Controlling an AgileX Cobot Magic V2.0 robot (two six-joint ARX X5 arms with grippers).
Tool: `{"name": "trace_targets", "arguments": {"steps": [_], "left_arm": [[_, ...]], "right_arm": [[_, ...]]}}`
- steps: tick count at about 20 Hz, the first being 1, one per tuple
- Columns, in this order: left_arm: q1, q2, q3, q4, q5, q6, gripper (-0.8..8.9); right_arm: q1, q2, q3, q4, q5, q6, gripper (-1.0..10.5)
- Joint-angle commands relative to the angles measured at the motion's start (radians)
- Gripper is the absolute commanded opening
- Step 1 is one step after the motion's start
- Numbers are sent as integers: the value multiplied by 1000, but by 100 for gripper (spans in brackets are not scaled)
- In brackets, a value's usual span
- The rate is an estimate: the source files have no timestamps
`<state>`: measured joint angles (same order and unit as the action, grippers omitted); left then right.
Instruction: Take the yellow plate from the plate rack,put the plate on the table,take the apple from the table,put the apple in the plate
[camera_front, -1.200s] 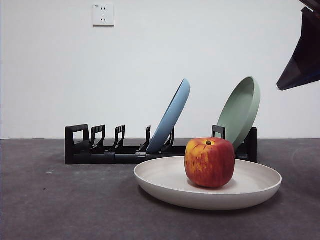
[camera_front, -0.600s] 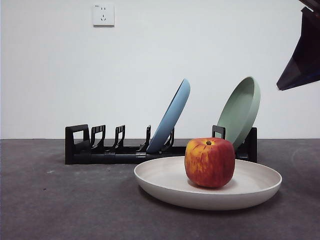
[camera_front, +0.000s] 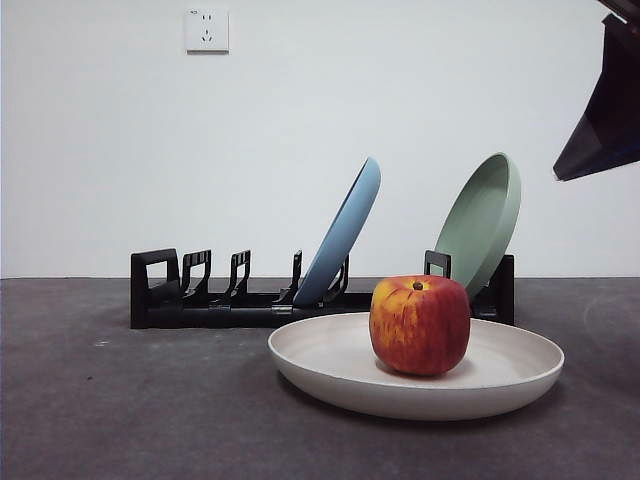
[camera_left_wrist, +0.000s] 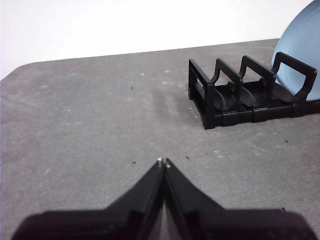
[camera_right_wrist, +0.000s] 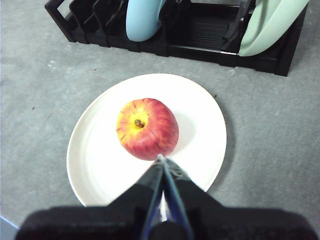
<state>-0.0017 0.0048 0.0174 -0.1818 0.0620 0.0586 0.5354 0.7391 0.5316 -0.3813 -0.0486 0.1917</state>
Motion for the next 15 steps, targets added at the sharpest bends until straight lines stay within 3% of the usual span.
{"name": "trace_targets", "arguments": {"steps": [1, 3, 4, 11, 15], "left_arm": [[3, -3, -14, 2, -5, -10, -3], [3, -3, -14, 2, -5, -10, -3], [3, -3, -14, 2, -5, -10, -3], [3, -3, -14, 2, -5, -10, -3], [3, -3, -14, 2, -6, -10, -3]], "right_arm": [[-1, -39, -9, -16, 8, 9, 1], [-28, -116, -9, -51, 3, 8, 1], [-61, -166, -9, -56, 3, -32, 1], [-424, -552, -21, -38, -4, -222, 1], [-480, -597, -91, 81, -5, -262, 1]]}}
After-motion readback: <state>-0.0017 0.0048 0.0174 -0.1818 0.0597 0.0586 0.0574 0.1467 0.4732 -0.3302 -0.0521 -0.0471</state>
